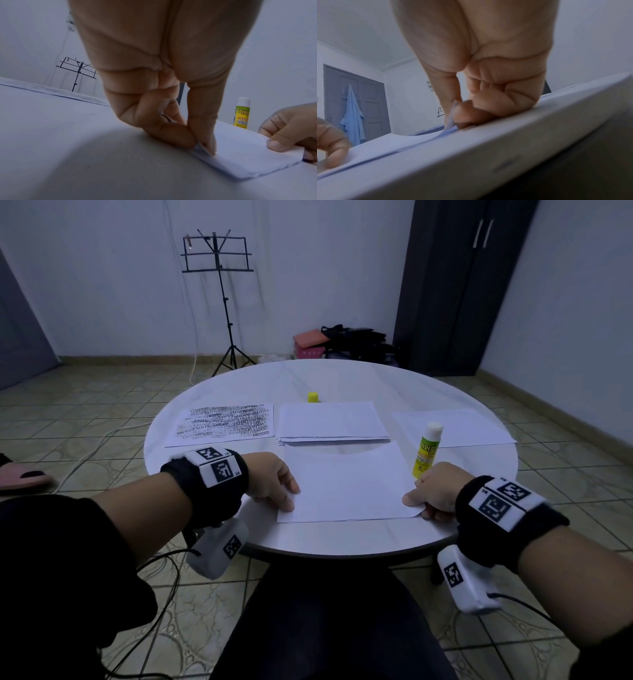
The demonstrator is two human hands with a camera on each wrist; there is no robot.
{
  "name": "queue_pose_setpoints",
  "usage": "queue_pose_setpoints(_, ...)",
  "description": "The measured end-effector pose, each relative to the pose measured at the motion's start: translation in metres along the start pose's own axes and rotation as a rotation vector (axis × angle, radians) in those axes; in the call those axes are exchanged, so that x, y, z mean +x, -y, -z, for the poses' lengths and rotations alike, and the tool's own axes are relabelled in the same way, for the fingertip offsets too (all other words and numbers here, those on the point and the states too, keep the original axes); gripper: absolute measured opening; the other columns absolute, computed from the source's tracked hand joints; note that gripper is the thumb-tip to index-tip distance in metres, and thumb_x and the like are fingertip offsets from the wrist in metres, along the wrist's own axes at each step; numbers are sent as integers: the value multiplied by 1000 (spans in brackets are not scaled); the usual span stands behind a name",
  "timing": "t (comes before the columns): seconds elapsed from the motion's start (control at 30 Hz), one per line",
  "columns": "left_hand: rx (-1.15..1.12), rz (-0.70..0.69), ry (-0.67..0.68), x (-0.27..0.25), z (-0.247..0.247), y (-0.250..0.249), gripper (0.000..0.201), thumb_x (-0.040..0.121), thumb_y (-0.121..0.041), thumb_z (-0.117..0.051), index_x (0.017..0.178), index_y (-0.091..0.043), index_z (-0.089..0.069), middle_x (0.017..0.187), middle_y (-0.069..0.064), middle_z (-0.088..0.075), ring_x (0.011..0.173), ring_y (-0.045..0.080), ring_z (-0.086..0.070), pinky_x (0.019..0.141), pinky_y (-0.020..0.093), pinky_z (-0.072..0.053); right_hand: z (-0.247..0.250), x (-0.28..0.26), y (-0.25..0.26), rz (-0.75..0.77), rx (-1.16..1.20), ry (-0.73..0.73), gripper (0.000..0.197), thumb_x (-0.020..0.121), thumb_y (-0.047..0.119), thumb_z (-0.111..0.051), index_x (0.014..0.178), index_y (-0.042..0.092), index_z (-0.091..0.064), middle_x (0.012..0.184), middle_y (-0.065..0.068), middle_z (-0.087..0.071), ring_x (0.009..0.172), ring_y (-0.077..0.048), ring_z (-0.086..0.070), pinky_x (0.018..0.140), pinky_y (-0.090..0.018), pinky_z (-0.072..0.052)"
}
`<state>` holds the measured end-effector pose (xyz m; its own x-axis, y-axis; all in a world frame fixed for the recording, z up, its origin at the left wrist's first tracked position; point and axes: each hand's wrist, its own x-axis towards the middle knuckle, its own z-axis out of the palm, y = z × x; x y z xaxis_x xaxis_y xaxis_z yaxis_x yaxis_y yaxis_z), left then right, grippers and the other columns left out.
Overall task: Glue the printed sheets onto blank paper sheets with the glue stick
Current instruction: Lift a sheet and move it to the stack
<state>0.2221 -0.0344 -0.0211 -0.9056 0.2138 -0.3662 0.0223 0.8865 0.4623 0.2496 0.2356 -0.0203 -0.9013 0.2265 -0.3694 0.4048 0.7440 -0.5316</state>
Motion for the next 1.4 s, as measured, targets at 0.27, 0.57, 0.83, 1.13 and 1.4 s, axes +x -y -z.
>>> queue_pose_setpoints(0.27, 40, 2, -12, -1, -1, -2, 27, 75, -21, -80, 97, -26, -64, 64, -5, -54, 42, 7, -39, 42, 9, -35, 0, 2, -1, 8, -23, 4, 23, 83, 11, -69, 79, 7, -47, 52, -10, -56, 33, -15, -43, 43, -20, -36)
queue_pose_setpoints(0.57, 102, 12, -3, 3, 0, -2, 28, 73, -24, -80, 96, -29, -64, 73, -3, -57, 48, 11, -41, 47, 13, -37, 4, 3, 3, 85, -182, 37, 23, 83, 20, -71, 76, 10, -51, 59, -4, -55, 52, -18, -51, 54, -25, -45)
queue_pose_setpoints(0.83, 109, 20, -2, 7, -1, -1, 29, 73, -23, -81, 97, -29, -64, 71, -4, -57, 50, 12, -41, 50, 16, -37, 3, 3, 3, 79, -195, 25, 30, 82, 20, -71, 69, 10, -46, 60, -5, -54, 56, -21, -51, 57, -26, -43)
queue_pose_setpoints(1.13, 443, 14, 41, 0, 12, -12, 41, 73, -40, -78, 110, -35, -62, 91, 1, -65, 61, 13, -57, 60, 21, -43, 1, -6, 1, 218, -358, -40, 23, 84, 21, -67, 105, 15, -64, 94, 2, -56, 89, -15, -53, 62, -21, -38)
queue_pose_setpoints(1.4, 642, -124, 32, 31, -9, -94, 78, 82, -60, -59, 142, -15, -42, 143, 6, -45, 132, 22, -41, 109, 34, -30, 3, -1, 5, 227, -417, -43, 25, 80, 20, -69, 104, 17, -65, 83, 9, -51, 86, -12, -51, 58, -18, -37)
